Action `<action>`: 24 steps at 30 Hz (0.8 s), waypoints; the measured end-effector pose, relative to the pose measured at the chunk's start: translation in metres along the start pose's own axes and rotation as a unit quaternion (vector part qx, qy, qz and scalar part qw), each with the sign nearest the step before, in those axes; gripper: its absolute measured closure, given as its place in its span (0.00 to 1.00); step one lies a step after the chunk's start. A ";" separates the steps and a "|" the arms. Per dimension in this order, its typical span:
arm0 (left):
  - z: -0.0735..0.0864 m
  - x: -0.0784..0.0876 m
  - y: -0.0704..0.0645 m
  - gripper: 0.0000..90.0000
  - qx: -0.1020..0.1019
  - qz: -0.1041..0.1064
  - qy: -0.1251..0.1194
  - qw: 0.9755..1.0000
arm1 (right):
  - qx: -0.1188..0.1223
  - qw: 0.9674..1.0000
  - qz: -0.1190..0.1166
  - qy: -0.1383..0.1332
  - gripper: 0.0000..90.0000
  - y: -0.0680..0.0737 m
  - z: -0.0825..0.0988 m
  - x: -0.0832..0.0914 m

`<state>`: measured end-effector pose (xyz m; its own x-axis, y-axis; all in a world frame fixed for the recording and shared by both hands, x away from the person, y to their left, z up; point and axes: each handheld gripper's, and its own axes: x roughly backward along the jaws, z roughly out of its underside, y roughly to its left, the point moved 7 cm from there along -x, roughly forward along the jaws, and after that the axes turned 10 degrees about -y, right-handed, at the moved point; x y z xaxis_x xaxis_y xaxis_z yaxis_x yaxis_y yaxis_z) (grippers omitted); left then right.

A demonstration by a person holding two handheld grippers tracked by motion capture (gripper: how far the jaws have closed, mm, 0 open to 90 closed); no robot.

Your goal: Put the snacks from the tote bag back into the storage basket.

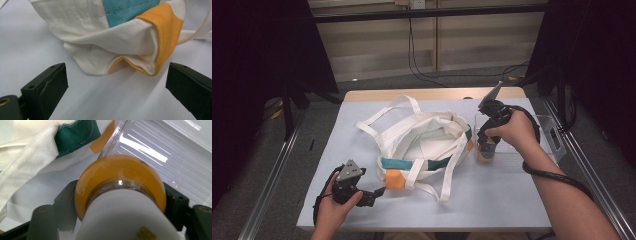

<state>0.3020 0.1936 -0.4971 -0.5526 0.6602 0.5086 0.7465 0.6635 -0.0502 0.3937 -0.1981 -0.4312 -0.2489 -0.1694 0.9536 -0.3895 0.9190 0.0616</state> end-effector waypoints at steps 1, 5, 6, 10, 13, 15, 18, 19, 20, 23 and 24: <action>0.000 0.000 0.000 0.04 -0.003 0.000 0.001 1.000 | -0.001 1.000 0.003 0.003 0.28 0.000 0.001 0.000; 0.000 0.000 0.001 0.04 -0.007 0.001 0.003 1.000 | 0.002 1.000 -0.001 -0.005 0.25 -0.001 0.002 -0.001; 0.000 0.000 0.001 0.04 -0.007 0.001 0.003 1.000 | 0.003 1.000 0.001 -0.006 0.24 -0.001 0.002 0.000; 0.000 0.000 0.001 0.04 -0.005 0.000 0.001 1.000 | 0.000 1.000 -0.006 -0.012 0.20 -0.001 0.003 0.003; 0.000 0.000 0.001 0.04 -0.005 0.000 0.002 1.000 | 0.000 1.000 -0.005 -0.020 0.18 -0.002 0.003 0.005; 0.000 0.000 0.001 0.04 -0.005 0.000 0.001 1.000 | 0.000 1.000 -0.006 -0.023 0.17 -0.002 0.004 0.006; 0.000 0.000 0.001 0.04 -0.003 0.000 0.002 1.000 | 0.003 1.000 -0.006 -0.025 0.16 -0.002 0.006 0.007; 0.000 0.001 0.001 0.04 -0.002 -0.001 0.002 1.000 | 0.000 1.000 -0.008 -0.027 0.15 -0.002 0.006 0.008; 0.000 0.001 0.001 0.04 0.001 0.000 0.002 1.000 | 0.000 1.000 -0.008 -0.029 0.15 -0.002 0.006 0.008; 0.000 0.000 0.000 0.04 0.004 0.000 -0.002 1.000 | -0.002 0.999 -0.010 -0.031 0.14 -0.003 0.009 0.008; 0.000 0.001 0.000 0.04 0.003 -0.001 -0.001 1.000 | -0.003 1.000 -0.008 -0.030 0.13 -0.003 0.010 0.008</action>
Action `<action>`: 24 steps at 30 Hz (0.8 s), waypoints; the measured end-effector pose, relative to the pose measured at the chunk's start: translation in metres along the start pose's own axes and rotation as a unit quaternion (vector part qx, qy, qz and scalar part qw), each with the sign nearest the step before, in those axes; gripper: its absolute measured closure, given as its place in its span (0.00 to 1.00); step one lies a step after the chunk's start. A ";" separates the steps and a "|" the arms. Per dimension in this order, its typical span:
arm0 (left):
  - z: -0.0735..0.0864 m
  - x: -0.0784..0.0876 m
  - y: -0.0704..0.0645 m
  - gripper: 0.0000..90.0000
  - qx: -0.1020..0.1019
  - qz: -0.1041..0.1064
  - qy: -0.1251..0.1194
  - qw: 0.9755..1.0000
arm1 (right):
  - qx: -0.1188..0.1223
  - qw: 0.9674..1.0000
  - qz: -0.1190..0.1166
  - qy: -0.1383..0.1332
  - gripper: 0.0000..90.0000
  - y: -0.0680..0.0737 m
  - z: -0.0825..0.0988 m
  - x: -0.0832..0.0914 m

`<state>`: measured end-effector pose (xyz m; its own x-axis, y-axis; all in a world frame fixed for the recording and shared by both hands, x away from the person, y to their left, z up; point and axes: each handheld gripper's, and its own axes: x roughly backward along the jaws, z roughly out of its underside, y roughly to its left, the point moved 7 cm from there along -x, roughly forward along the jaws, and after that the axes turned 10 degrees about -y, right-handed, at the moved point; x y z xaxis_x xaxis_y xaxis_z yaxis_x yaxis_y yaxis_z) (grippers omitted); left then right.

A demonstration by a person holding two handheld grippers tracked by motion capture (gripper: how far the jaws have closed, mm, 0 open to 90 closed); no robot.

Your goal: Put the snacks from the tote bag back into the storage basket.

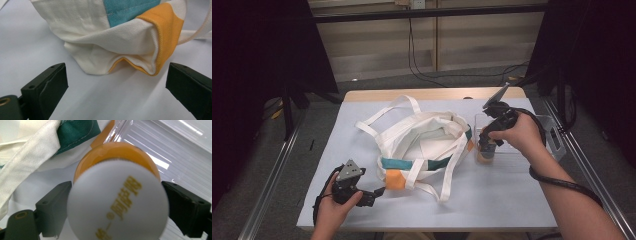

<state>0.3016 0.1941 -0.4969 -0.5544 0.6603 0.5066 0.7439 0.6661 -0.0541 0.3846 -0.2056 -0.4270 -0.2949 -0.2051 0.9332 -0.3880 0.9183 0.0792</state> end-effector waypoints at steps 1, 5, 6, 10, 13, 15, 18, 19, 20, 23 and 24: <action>0.000 0.000 0.001 0.04 -0.002 -0.002 0.000 1.000 | 0.001 1.000 -0.002 0.001 0.13 0.001 0.001 0.000; 0.000 0.000 0.000 0.04 0.002 -0.002 -0.001 1.000 | 0.001 1.000 -0.004 -0.004 0.13 0.001 0.002 0.001; 0.000 0.001 0.000 0.04 0.000 0.000 0.001 1.000 | 0.000 1.000 -0.002 -0.003 0.12 0.000 0.003 0.002; 0.000 0.000 -0.001 0.04 0.001 0.001 -0.002 1.000 | 0.003 1.000 -0.004 -0.007 0.12 0.000 0.005 0.003; -0.001 0.000 0.000 0.04 -0.001 0.001 -0.002 1.000 | 0.002 1.000 -0.008 -0.011 0.12 0.001 0.007 0.004; 0.000 0.000 -0.001 0.04 -0.001 0.001 -0.001 1.000 | 0.003 1.000 -0.013 -0.014 0.12 0.002 0.008 0.004; 0.000 0.001 -0.001 0.04 -0.002 -0.001 -0.001 1.000 | 0.010 1.000 -0.013 -0.018 0.12 0.002 0.011 0.005; 0.001 0.001 -0.001 0.04 -0.001 -0.003 0.001 1.000 | 0.013 1.000 -0.014 -0.019 0.12 0.003 0.012 0.005; 0.002 0.002 0.000 0.04 -0.001 -0.001 0.000 1.000 | 0.011 1.000 -0.017 -0.019 0.12 0.004 0.013 0.005; 0.002 0.003 0.000 0.04 0.006 -0.005 -0.001 1.000 | 0.014 1.000 -0.017 -0.021 0.11 0.004 0.015 0.005; 0.002 0.003 0.000 0.04 0.006 -0.005 -0.001 1.000 | 0.017 1.000 -0.015 -0.020 0.11 0.004 0.016 0.005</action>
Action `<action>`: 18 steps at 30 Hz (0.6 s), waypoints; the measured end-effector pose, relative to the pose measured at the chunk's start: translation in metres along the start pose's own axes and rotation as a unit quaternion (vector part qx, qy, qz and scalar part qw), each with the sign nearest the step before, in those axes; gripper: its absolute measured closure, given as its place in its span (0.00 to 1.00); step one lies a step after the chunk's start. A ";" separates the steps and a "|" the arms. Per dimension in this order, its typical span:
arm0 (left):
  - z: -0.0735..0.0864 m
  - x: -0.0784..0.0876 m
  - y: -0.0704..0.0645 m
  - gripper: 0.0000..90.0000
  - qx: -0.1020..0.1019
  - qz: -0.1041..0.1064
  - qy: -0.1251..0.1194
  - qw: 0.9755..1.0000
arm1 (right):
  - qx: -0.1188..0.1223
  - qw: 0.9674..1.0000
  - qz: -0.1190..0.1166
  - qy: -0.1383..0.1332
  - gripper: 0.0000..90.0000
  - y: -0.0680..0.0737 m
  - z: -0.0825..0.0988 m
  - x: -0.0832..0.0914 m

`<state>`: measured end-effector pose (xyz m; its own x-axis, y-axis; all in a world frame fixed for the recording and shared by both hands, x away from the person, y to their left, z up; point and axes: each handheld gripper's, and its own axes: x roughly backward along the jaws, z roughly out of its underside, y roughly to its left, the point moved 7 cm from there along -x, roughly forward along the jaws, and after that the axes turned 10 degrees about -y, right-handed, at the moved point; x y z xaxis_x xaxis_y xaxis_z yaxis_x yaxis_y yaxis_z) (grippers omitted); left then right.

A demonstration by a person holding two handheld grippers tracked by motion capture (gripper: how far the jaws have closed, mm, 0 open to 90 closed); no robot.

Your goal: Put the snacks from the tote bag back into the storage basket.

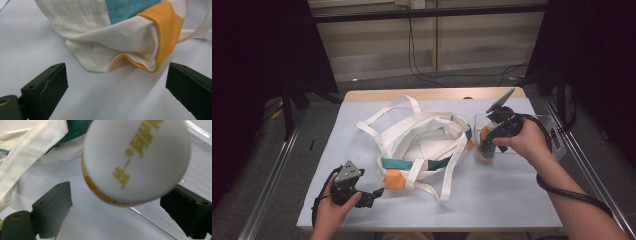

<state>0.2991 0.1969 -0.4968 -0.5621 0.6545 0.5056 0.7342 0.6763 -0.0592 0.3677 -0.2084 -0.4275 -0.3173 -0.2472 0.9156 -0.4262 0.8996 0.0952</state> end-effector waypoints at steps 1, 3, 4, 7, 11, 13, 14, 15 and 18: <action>0.000 0.000 0.000 0.04 -0.001 0.000 0.001 1.000 | -0.001 1.000 0.000 0.000 0.11 0.000 0.001 0.000; 0.000 0.000 0.000 0.04 -0.008 0.000 0.004 1.000 | -0.001 1.000 -0.004 -0.001 0.11 0.001 0.002 0.000; 0.000 -0.001 -0.001 0.04 -0.003 0.002 0.003 1.000 | -0.002 1.000 -0.004 0.001 0.11 0.001 0.003 0.000; 0.000 -0.002 -0.001 0.04 -0.003 0.003 0.002 1.000 | 0.000 1.000 -0.006 -0.002 0.11 0.002 0.005 0.001; 0.001 -0.002 -0.001 0.04 -0.004 0.003 0.006 1.000 | 0.001 1.000 -0.009 -0.002 0.11 0.004 0.008 0.002; 0.001 -0.002 -0.001 0.04 -0.005 0.003 0.004 1.000 | 0.004 1.000 -0.009 -0.004 0.11 0.005 0.009 0.003; 0.001 -0.001 -0.001 0.04 -0.006 0.003 0.004 1.000 | 0.004 1.000 -0.009 -0.005 0.11 0.005 0.010 0.003; 0.000 -0.001 -0.001 0.04 -0.005 0.001 0.003 1.000 | 0.007 1.000 -0.009 -0.004 0.11 0.005 0.010 0.003; 0.001 -0.001 -0.001 0.04 -0.005 0.000 0.003 1.000 | 0.005 1.000 -0.012 -0.004 0.11 0.006 0.012 0.004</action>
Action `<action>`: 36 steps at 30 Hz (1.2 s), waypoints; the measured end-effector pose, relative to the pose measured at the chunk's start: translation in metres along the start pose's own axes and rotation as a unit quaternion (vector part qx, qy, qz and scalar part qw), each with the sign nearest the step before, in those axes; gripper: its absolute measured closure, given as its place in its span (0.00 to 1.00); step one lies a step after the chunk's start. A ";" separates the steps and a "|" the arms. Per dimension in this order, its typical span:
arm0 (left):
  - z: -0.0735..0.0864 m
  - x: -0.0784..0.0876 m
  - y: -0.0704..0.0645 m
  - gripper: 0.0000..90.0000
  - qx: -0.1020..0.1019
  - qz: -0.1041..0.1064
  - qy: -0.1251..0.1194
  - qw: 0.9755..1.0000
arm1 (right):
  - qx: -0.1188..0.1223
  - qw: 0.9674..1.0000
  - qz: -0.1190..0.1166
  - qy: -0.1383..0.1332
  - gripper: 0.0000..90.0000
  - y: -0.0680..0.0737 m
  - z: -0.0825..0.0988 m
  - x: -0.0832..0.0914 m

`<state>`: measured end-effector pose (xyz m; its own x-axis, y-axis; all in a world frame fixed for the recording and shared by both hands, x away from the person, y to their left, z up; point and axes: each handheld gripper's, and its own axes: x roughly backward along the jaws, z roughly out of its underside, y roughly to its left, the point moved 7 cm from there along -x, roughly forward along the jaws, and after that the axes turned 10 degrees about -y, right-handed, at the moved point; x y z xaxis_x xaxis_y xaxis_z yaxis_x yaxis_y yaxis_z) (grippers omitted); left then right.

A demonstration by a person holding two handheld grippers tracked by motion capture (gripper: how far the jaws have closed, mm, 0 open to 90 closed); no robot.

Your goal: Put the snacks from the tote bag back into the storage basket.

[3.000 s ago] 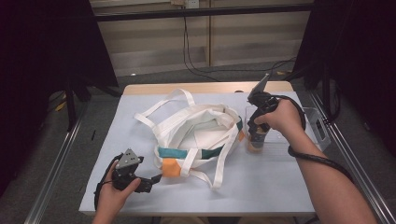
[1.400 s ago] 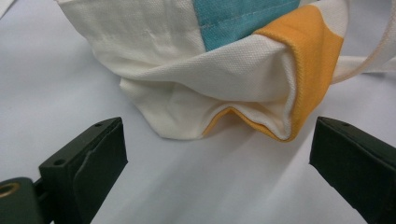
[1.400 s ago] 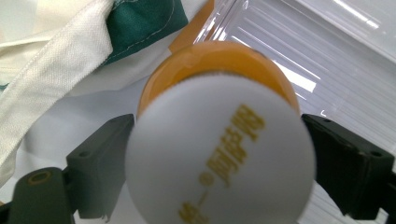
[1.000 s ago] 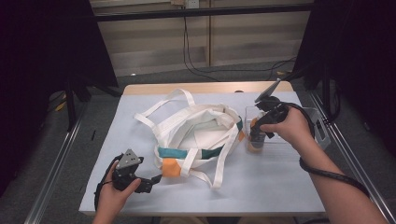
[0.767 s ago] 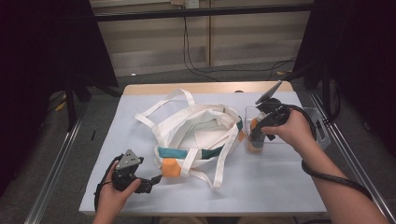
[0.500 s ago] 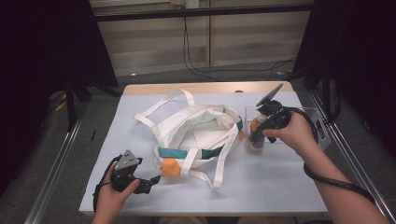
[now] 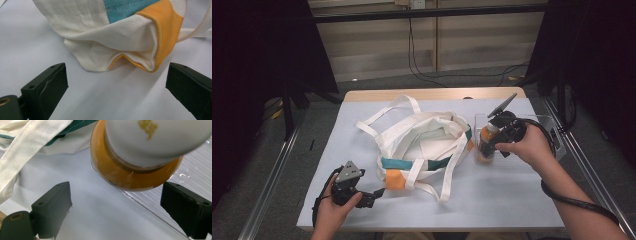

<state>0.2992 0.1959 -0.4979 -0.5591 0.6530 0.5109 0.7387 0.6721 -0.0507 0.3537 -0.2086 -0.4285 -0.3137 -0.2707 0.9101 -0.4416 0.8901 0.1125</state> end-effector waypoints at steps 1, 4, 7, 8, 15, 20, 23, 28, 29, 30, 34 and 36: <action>0.000 0.000 0.000 0.04 -0.001 0.001 0.000 1.000 | 0.002 1.000 -0.003 -0.006 0.11 0.000 0.000 0.000; 0.000 0.000 0.000 0.04 -0.001 0.003 0.000 1.000 | 0.004 1.000 -0.004 -0.009 0.11 0.002 0.002 0.001; 0.000 -0.001 0.000 0.04 0.001 0.004 0.000 1.000 | 0.012 1.000 -0.006 -0.010 0.11 0.003 0.004 0.000; 0.000 -0.001 0.000 0.04 0.000 0.004 0.000 1.000 | 0.010 1.000 -0.005 -0.010 0.11 0.005 0.005 0.000; 0.001 -0.001 0.000 0.04 0.002 0.001 0.004 1.000 | 0.027 0.999 -0.008 -0.020 0.11 0.011 0.009 0.000; 0.001 -0.001 -0.001 0.04 0.002 0.001 0.004 1.000 | 0.044 0.999 -0.010 -0.026 0.11 0.016 0.012 0.000; 0.001 -0.001 -0.001 0.04 0.002 0.001 0.004 1.000 | 0.052 0.998 -0.010 -0.030 0.11 0.018 0.014 -0.001; 0.002 -0.001 0.000 0.04 -0.002 -0.001 0.005 1.000 | 0.051 0.998 -0.024 -0.038 0.11 0.022 0.019 -0.005; 0.002 -0.001 0.000 0.04 -0.001 0.001 0.004 1.000 | 0.052 0.998 -0.026 -0.038 0.11 0.023 0.020 -0.006; 0.002 -0.001 0.000 0.04 -0.001 0.001 0.002 1.000 | 0.051 0.998 -0.027 -0.039 0.11 0.024 0.020 -0.006; 0.002 -0.001 0.000 0.04 0.000 0.001 0.003 1.000 | 0.052 0.997 -0.036 -0.043 0.11 0.028 0.023 -0.008; 0.002 -0.001 0.000 0.04 0.000 -0.001 0.007 1.000 | 0.053 0.997 -0.039 -0.044 0.11 0.030 0.025 -0.009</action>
<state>0.2986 0.1959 -0.5000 -0.5545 0.6472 0.5230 0.7383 0.6727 -0.0497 0.3222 -0.1889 -0.4430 -0.3462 -0.3725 0.8610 -0.5527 0.8226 0.1337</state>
